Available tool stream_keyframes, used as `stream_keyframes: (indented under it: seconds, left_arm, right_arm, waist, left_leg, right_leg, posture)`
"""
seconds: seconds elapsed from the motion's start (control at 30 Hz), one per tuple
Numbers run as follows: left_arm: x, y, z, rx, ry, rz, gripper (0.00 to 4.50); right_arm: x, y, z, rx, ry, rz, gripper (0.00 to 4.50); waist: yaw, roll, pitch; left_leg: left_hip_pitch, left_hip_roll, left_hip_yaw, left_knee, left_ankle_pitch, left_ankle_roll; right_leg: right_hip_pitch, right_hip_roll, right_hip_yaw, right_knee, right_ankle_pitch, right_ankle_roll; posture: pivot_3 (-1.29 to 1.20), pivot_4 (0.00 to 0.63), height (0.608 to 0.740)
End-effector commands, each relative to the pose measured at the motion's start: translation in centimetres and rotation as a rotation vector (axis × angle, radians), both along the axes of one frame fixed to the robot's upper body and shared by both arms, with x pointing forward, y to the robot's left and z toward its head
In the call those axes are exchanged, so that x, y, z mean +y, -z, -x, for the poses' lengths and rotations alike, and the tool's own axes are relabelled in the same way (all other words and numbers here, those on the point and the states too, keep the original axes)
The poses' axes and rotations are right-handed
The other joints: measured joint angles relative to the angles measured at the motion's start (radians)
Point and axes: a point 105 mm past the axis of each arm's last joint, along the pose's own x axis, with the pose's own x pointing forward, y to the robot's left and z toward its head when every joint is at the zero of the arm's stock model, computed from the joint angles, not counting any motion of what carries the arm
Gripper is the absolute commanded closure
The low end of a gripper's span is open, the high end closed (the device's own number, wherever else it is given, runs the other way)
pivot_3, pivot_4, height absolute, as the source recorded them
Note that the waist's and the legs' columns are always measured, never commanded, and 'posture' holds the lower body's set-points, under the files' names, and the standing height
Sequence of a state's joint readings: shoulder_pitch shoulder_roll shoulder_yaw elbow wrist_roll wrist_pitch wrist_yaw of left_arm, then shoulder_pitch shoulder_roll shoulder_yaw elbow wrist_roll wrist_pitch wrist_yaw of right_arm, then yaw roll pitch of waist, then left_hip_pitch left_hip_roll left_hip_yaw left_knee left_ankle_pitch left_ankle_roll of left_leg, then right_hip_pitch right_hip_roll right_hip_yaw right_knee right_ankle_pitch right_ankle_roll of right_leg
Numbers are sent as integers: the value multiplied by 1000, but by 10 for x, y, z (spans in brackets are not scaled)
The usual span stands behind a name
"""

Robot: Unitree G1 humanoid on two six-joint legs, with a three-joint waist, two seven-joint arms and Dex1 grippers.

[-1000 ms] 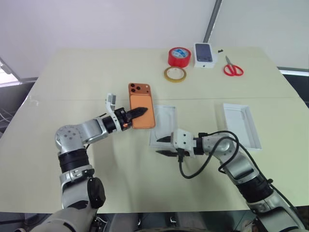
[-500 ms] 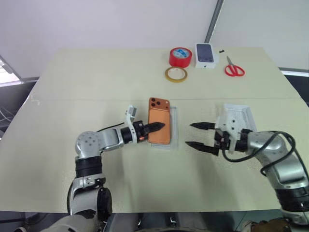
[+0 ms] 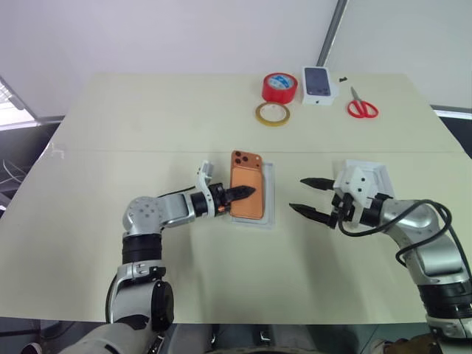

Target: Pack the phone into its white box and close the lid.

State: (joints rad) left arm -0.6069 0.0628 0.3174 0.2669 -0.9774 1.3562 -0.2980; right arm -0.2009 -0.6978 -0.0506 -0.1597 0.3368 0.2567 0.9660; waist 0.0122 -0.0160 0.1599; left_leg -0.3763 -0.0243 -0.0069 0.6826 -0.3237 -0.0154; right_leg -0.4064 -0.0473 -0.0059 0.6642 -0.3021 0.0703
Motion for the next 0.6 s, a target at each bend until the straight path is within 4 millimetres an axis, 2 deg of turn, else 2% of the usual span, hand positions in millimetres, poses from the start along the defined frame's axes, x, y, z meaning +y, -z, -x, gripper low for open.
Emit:
stream_keyframes:
  seconds: [0.03,0.07,0.13,0.43,0.53,0.6]
  left_arm:
    - [-7,-11,0,-63,32,-12,1655]
    - [-7,-11,0,-68,29,-22,1230]
    - [-6,-13,3,-78,50,-24,100]
    - [3,-25,6,-204,57,-119,39]
    - [2,-41,2,-221,55,-86,39]
    - [1,-44,3,-232,69,-105,39]
  right_arm:
    - [4,-9,-2,-50,-12,-10,892]
    - [5,-8,-3,-51,-14,-14,892]
    - [6,-7,-3,-51,-13,-15,892]
    - [8,-3,-6,-57,-14,-16,892]
    - [12,-2,-7,-56,-26,-18,892]
    - [14,-1,-8,-58,-31,-18,892]
  waist:
    - [0,0,0]
    - [0,0,0]
    - [-2,0,0]
    - [-9,1,0]
    - [-5,0,0]
    - [-4,0,0]
  left_leg:
    - [0,0,0,0,0,0]
    - [0,0,0,0,0,0]
    - [1,0,0,0,0,0]
    - [2,0,0,0,1,-1]
    - [2,0,0,0,1,-1]
    - [1,0,0,0,1,-1]
  right_leg:
    - [0,0,0,0,0,0]
    - [1,0,0,0,0,0]
    - [2,0,0,0,0,0]
    - [1,0,0,1,0,0]
    - [1,0,0,1,0,0]
    - [1,0,0,0,0,0]
  posture:
    - [0,150,740]
    - [0,150,740]
    - [0,150,740]
    - [0,150,740]
    - [0,150,740]
    - [0,150,740]
